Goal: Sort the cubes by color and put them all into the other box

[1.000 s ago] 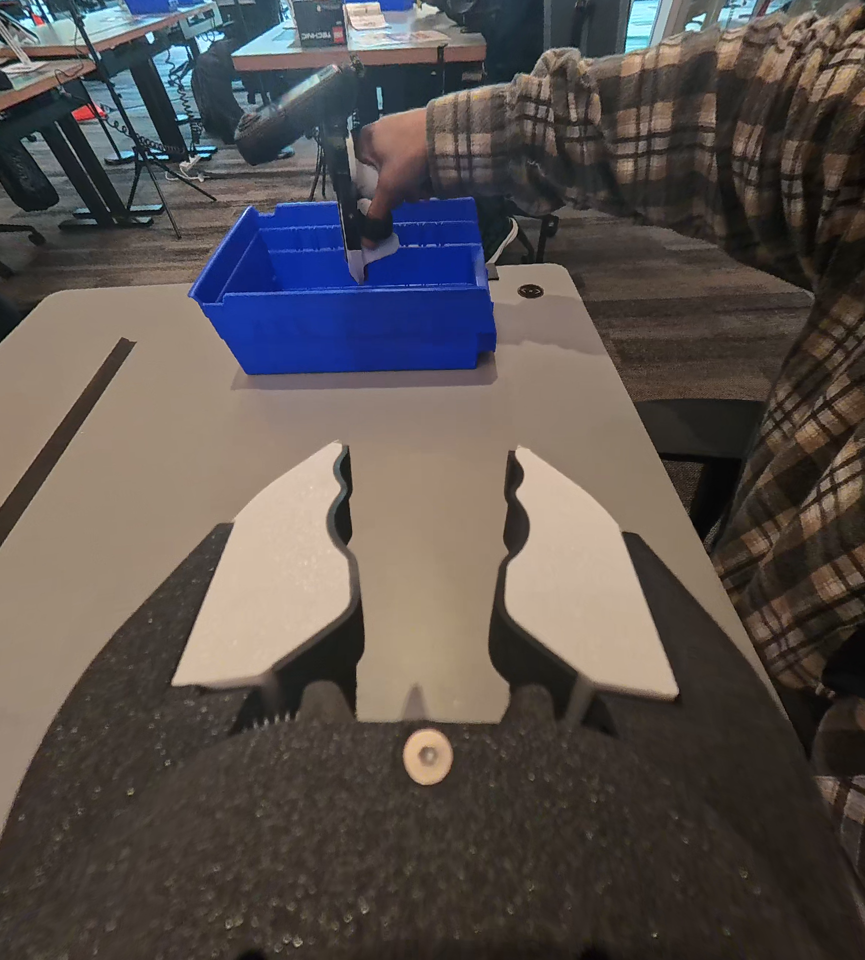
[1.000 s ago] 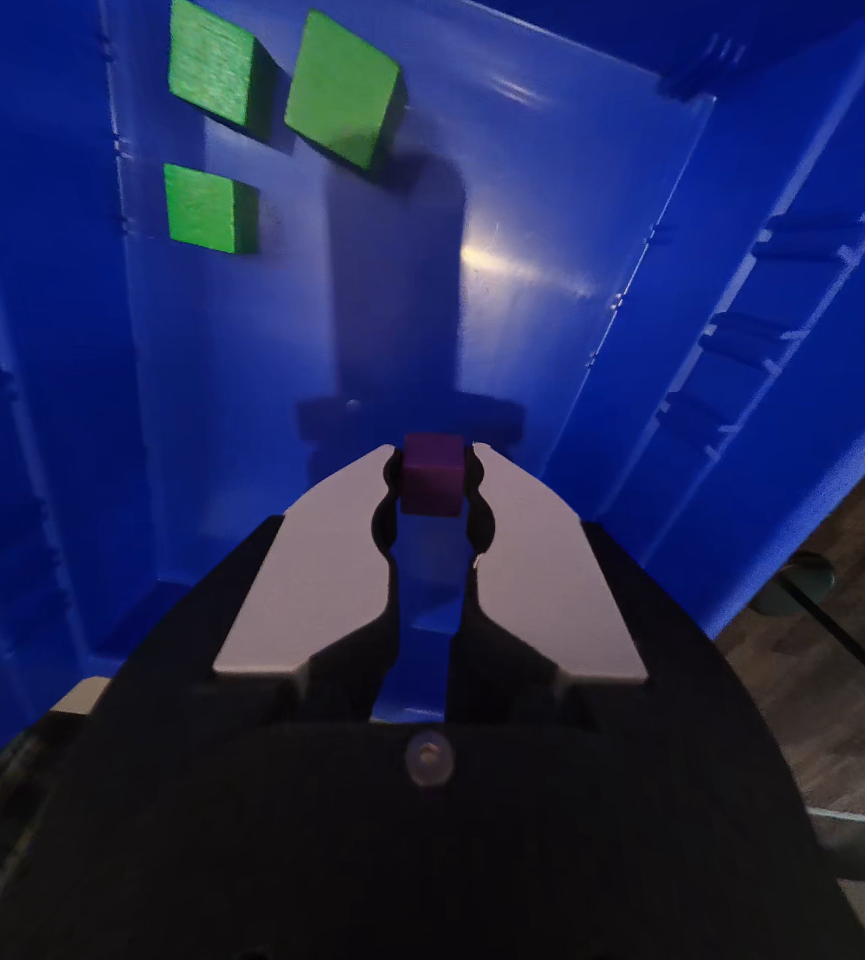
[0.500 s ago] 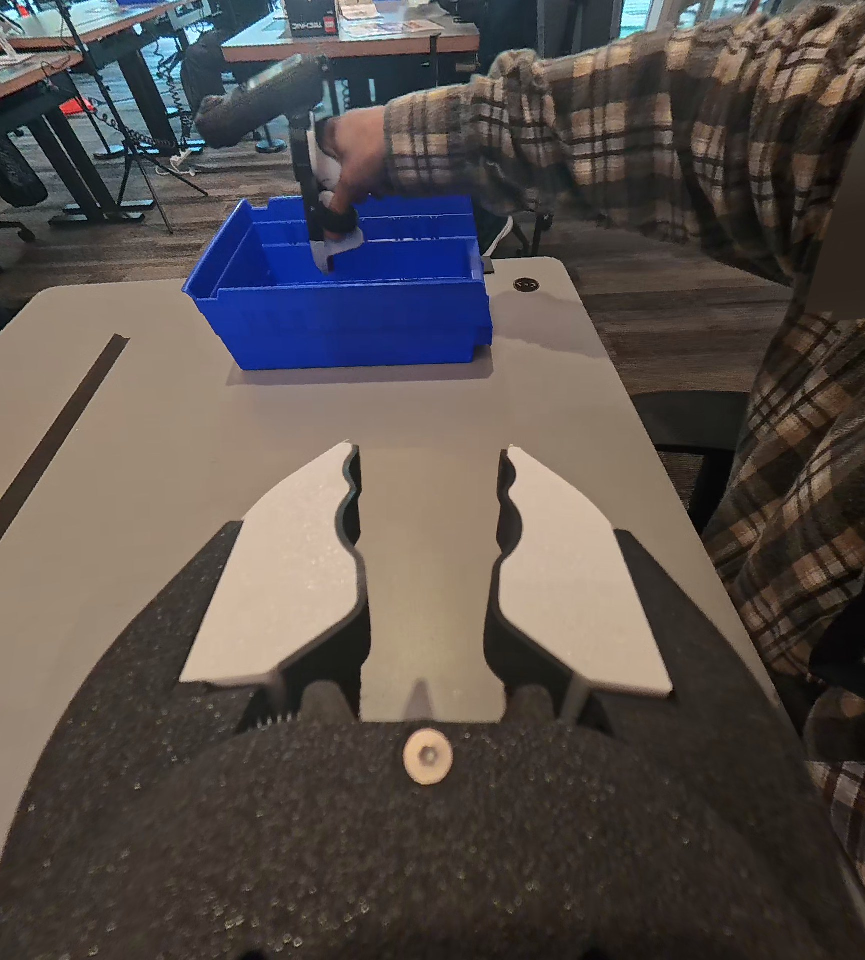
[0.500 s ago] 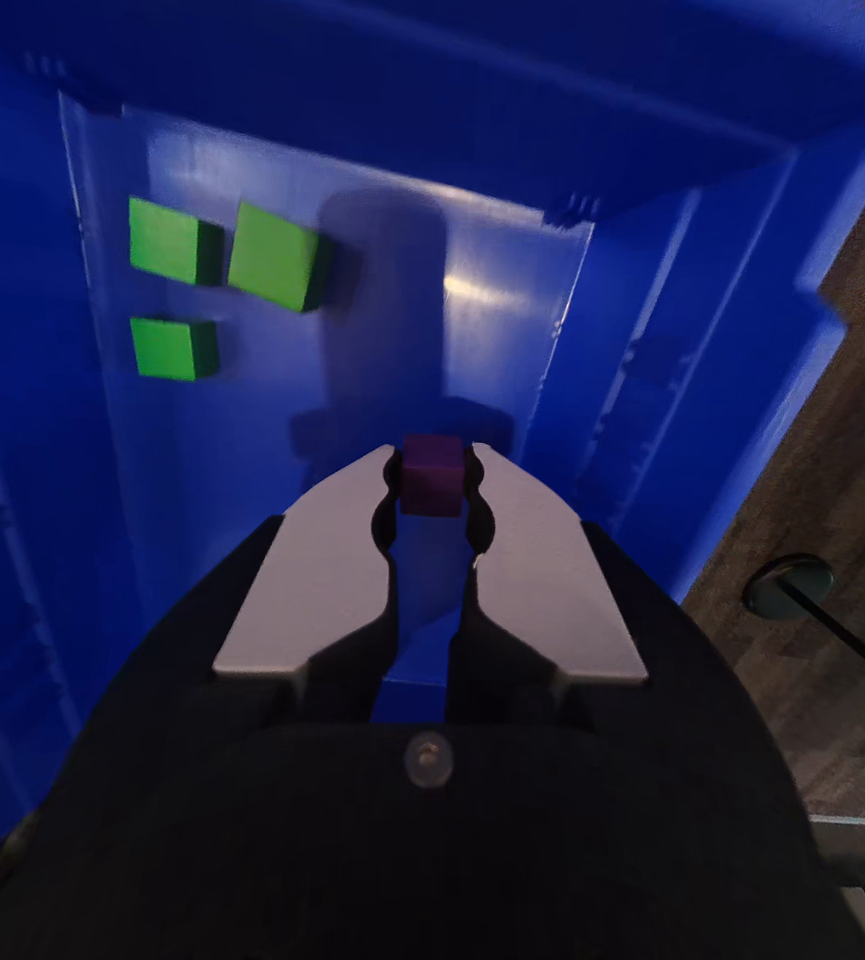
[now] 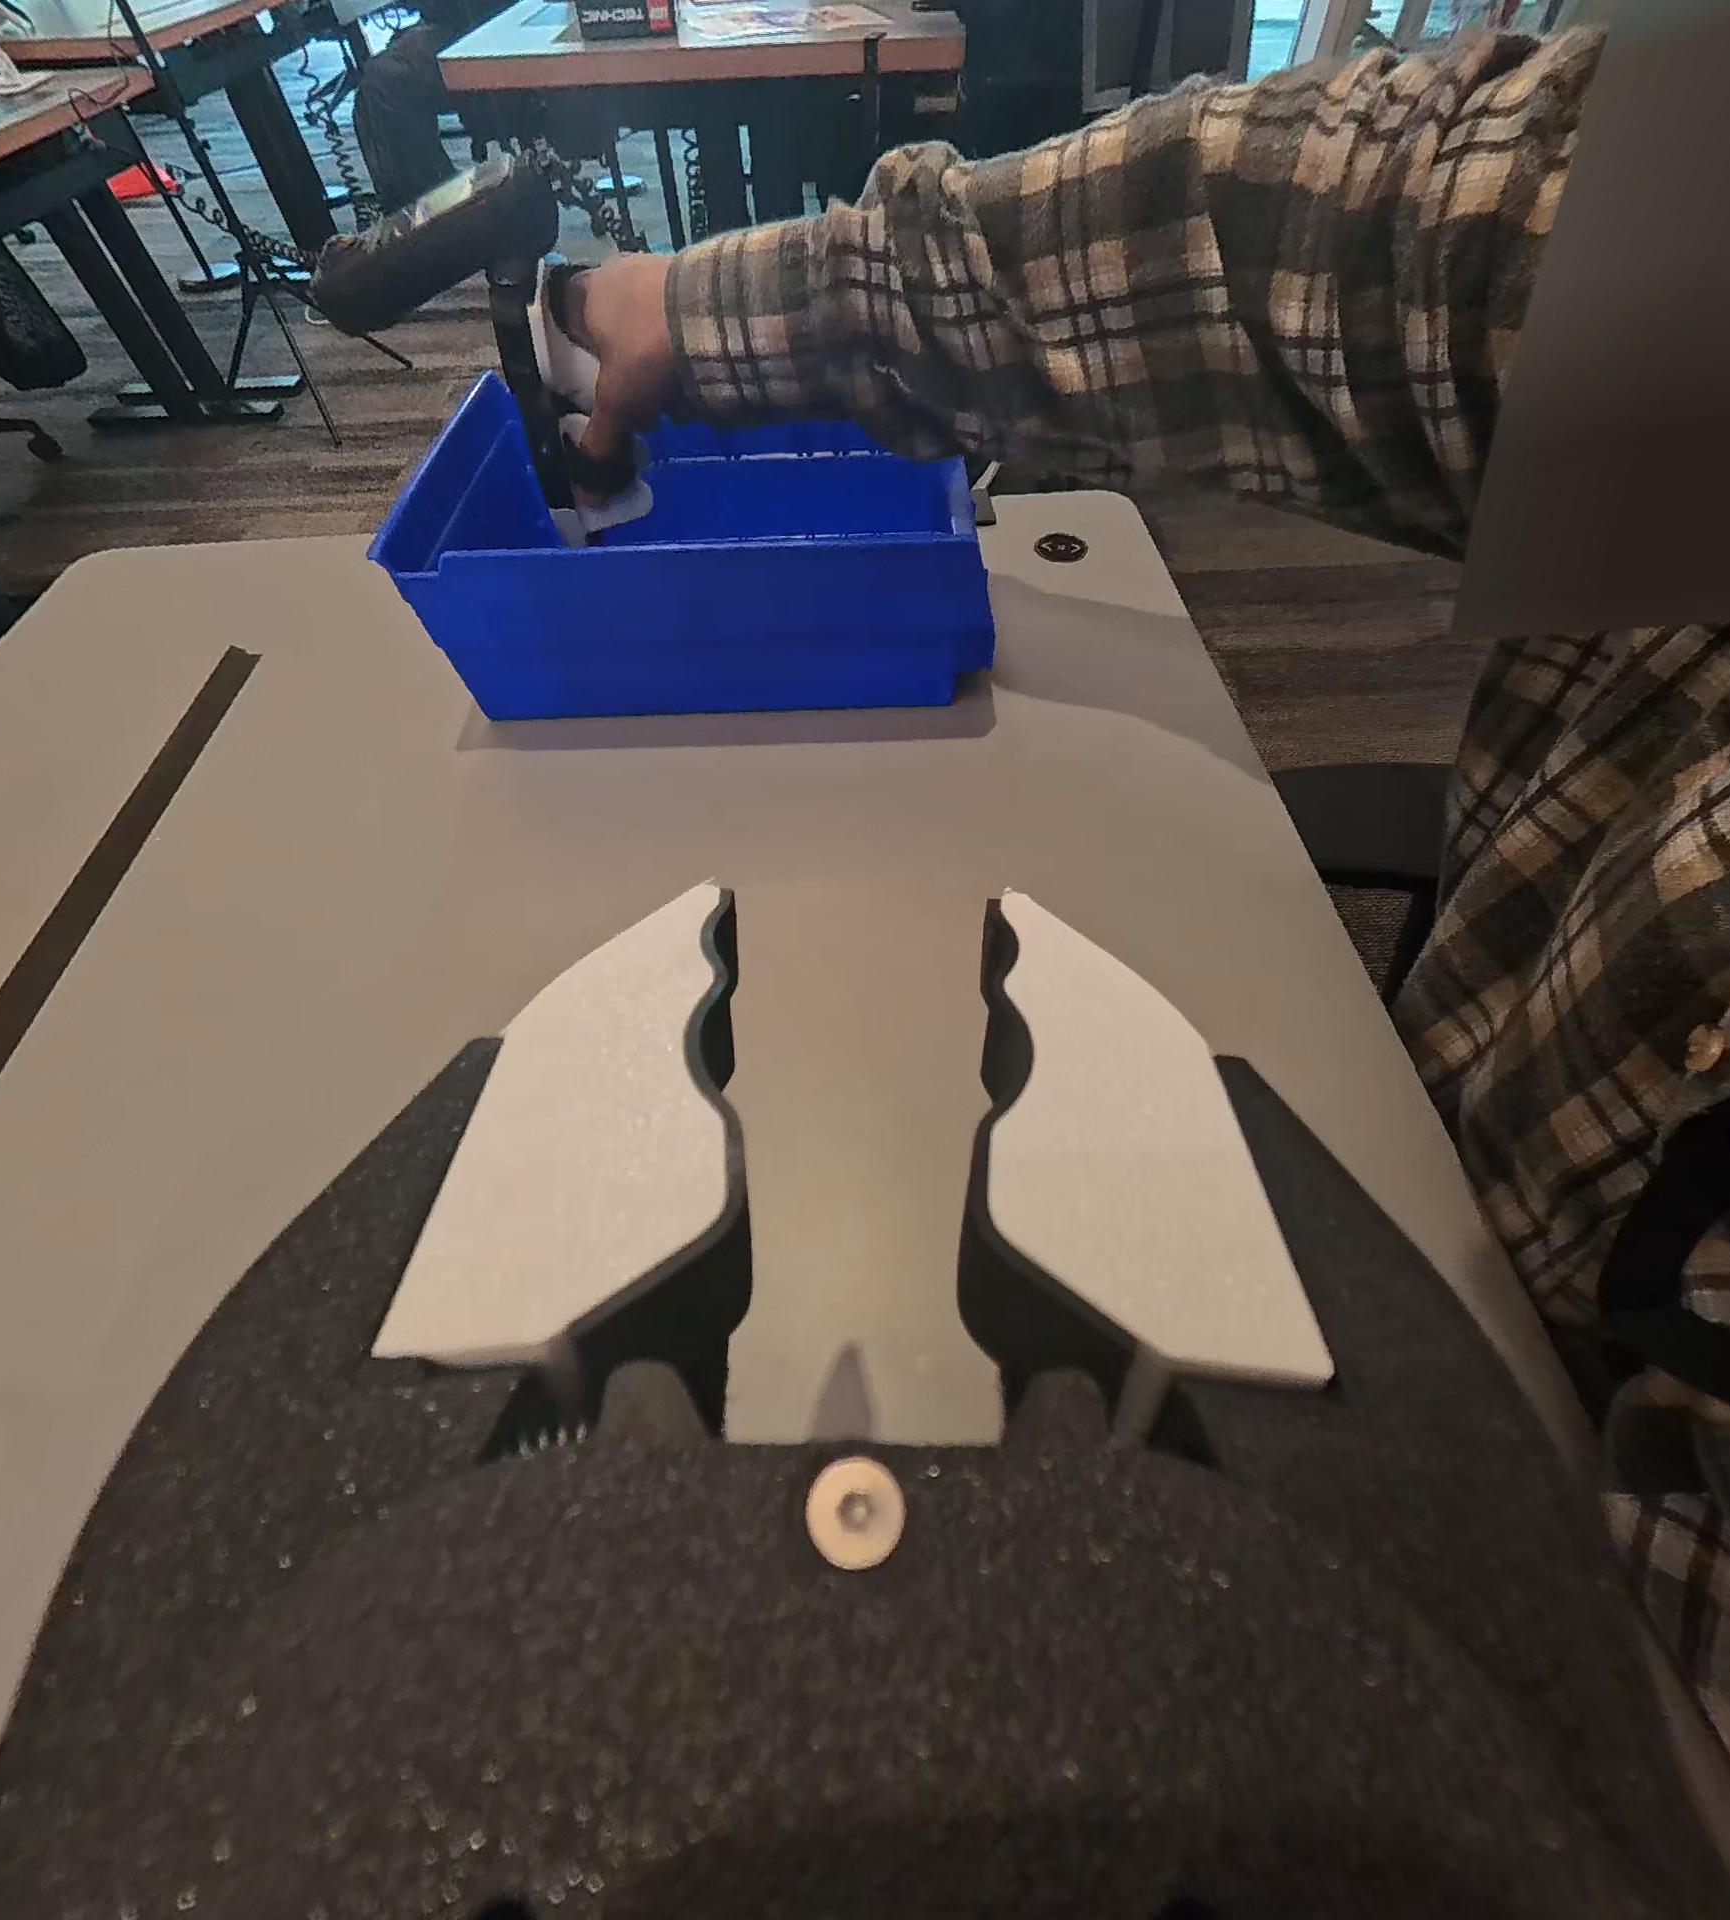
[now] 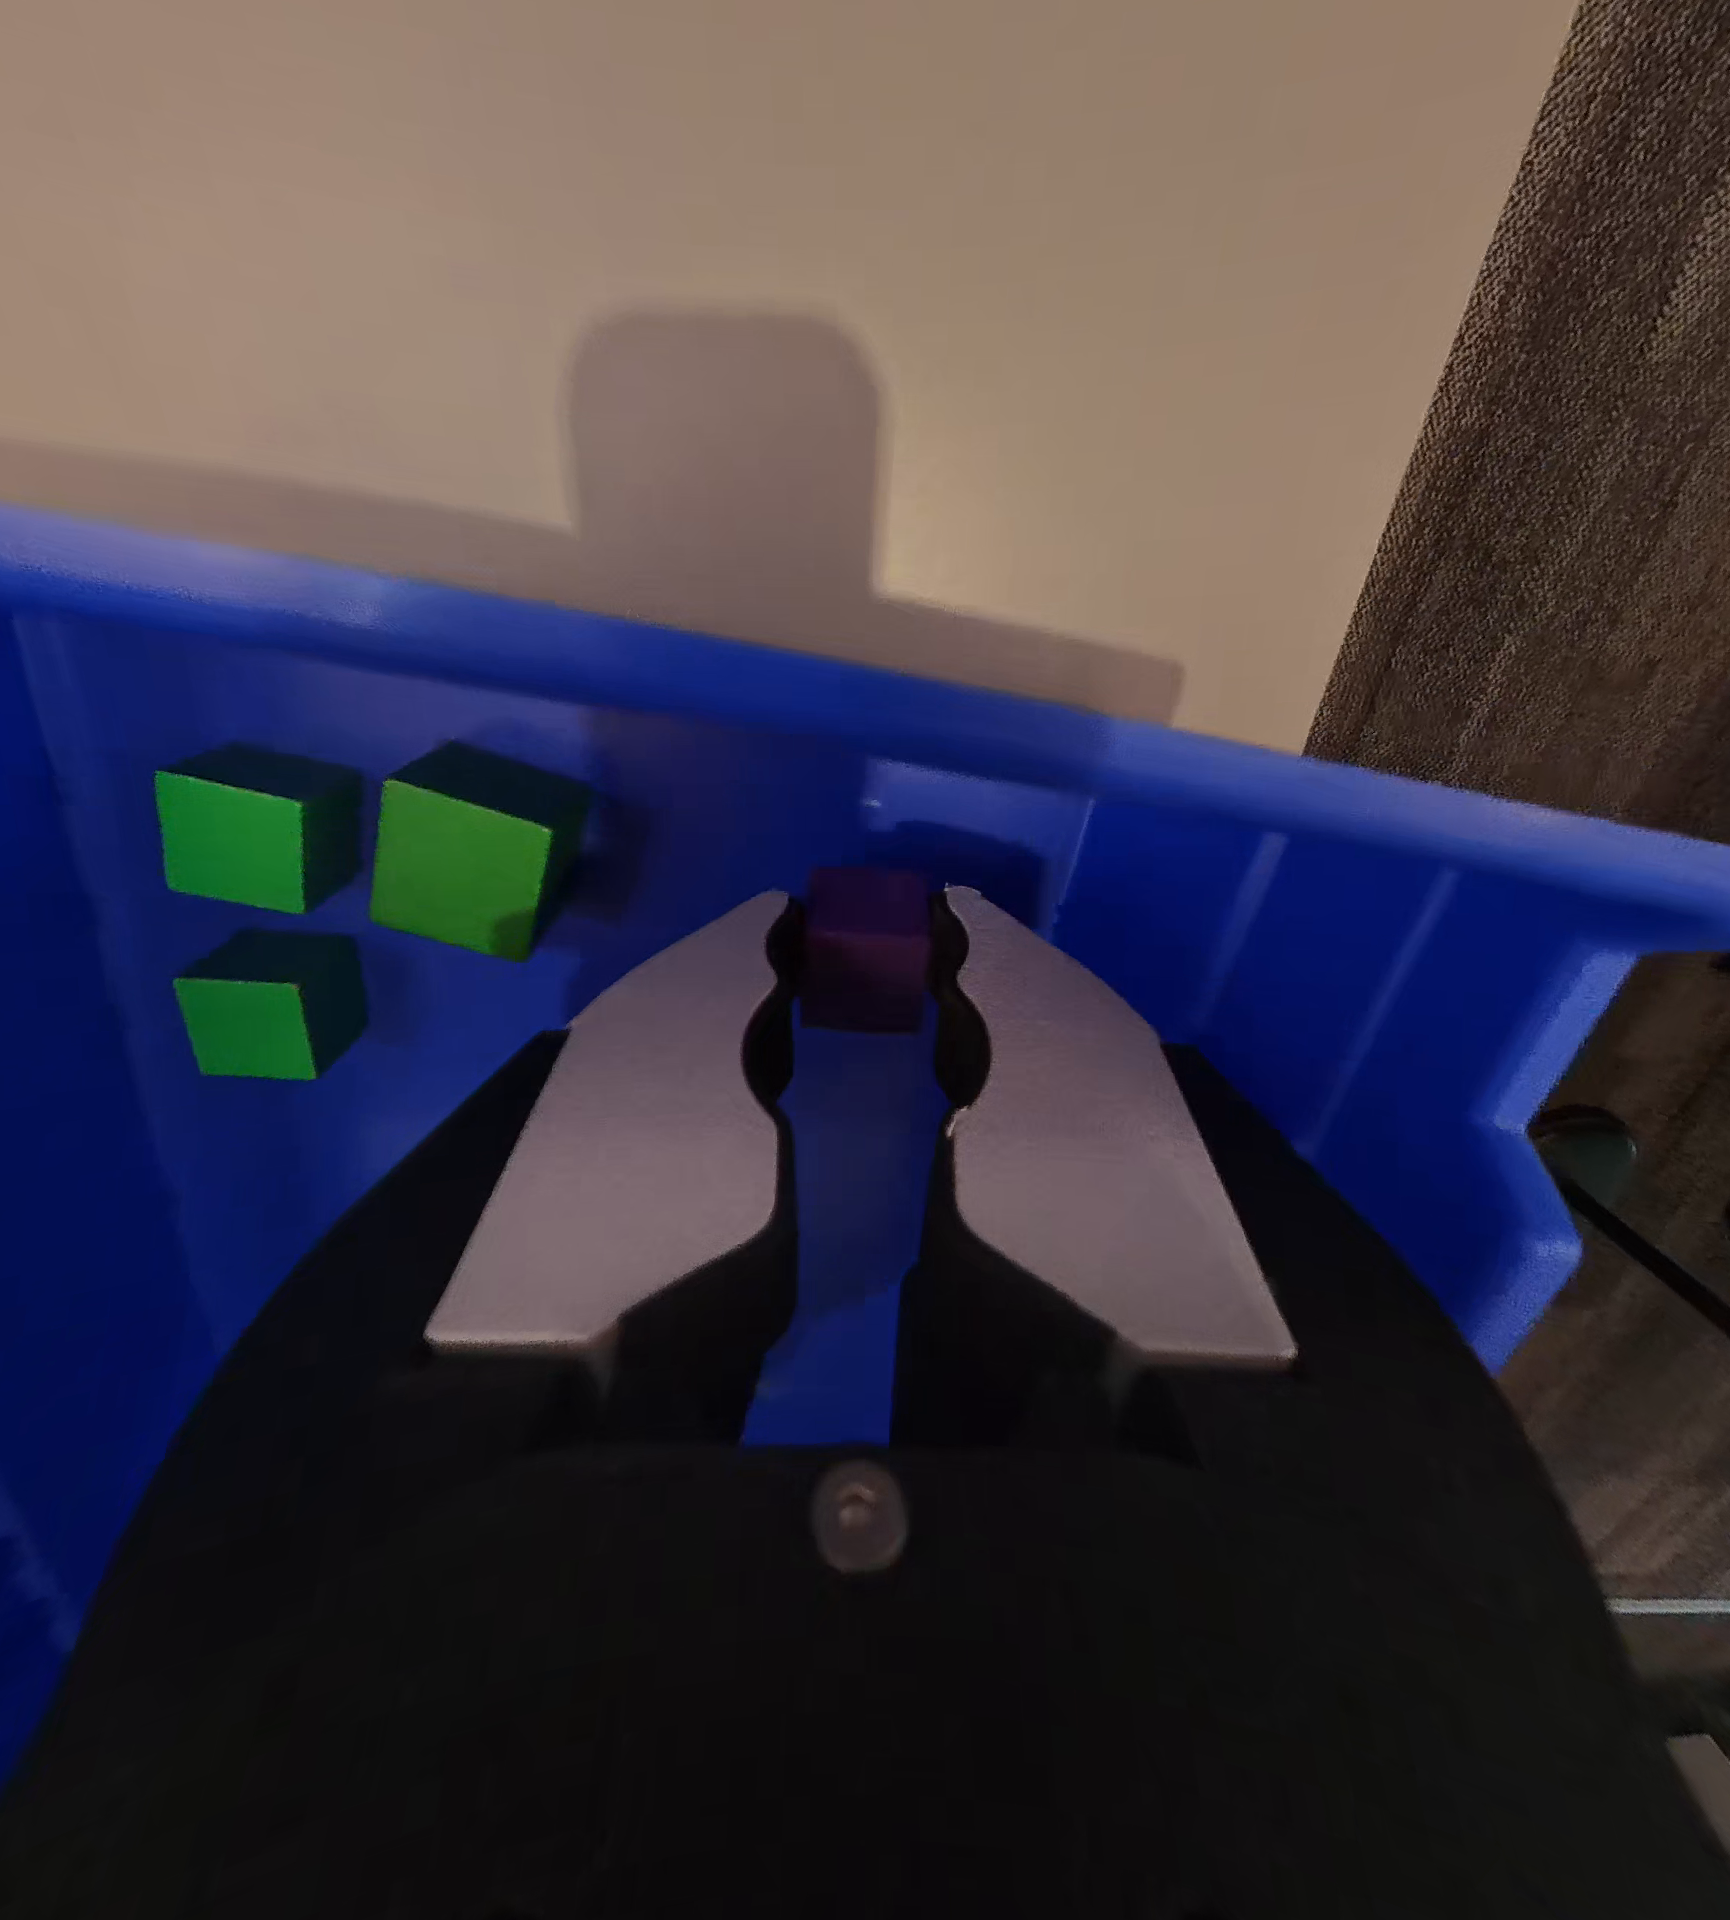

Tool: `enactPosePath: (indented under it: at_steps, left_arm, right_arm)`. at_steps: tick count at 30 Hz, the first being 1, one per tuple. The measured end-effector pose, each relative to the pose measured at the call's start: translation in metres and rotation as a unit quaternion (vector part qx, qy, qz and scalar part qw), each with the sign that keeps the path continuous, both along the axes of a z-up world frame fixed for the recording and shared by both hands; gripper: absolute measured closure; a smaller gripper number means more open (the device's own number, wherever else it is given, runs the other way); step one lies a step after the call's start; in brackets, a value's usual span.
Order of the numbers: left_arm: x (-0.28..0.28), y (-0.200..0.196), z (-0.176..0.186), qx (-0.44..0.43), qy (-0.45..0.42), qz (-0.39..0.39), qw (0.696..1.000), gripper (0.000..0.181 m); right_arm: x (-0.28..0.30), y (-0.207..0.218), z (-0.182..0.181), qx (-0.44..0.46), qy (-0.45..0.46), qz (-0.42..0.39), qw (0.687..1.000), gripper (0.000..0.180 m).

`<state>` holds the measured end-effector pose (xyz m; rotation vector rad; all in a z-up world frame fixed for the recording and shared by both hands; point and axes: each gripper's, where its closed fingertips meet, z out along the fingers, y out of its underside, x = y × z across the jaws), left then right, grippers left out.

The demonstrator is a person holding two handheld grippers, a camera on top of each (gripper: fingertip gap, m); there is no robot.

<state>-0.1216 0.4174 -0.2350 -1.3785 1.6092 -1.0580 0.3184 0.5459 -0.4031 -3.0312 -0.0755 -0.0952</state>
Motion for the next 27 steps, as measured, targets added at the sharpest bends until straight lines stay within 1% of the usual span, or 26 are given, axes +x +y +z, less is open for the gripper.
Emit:
enactPosePath:
  at_steps: [8, 9, 12, 16, 18, 20, 23, 27]
  left_arm:
    - [0.001, -0.001, -0.003, 0.001, 0.008, -0.004, 1.0, 0.136]
    - [0.001, -0.001, -0.003, 0.001, 0.008, -0.004, 1.0, 0.136]
    - [0.001, -0.001, -0.003, -0.003, 0.008, -0.004, 1.0, 0.136]
    - [-0.001, -0.002, 0.0, -0.002, 0.008, -0.003, 1.0, 0.136]
    - [-0.002, -0.002, 0.003, 0.0, 0.006, -0.001, 1.0, 0.136]
    - [-0.004, -0.002, 0.006, 0.001, 0.004, 0.002, 1.0, 0.136]
    - [-0.009, 0.0, 0.014, 0.006, 0.003, 0.014, 1.0, 0.136]
    - [-0.032, 0.001, 0.033, 0.018, -0.002, 0.054, 0.998, 0.135]
  right_arm:
    - [0.003, 0.003, -0.008, 0.01, 0.0, -0.011, 1.0, 0.156]
    - [0.004, 0.002, -0.008, 0.009, -0.005, -0.013, 1.0, 0.151]
    - [0.007, 0.002, -0.002, 0.015, -0.014, -0.015, 1.0, 0.138]
    - [0.004, -0.001, 0.015, 0.026, -0.014, -0.015, 0.999, 0.14]
    - [0.001, -0.006, 0.03, 0.035, -0.014, -0.014, 0.999, 0.14]
    - [-0.004, -0.01, 0.055, 0.061, -0.011, -0.014, 0.998, 0.139]
    - [-0.024, -0.02, 0.107, 0.124, 0.004, -0.002, 0.992, 0.137]
    - [-0.076, -0.05, 0.171, 0.204, 0.04, 0.045, 0.977, 0.131]
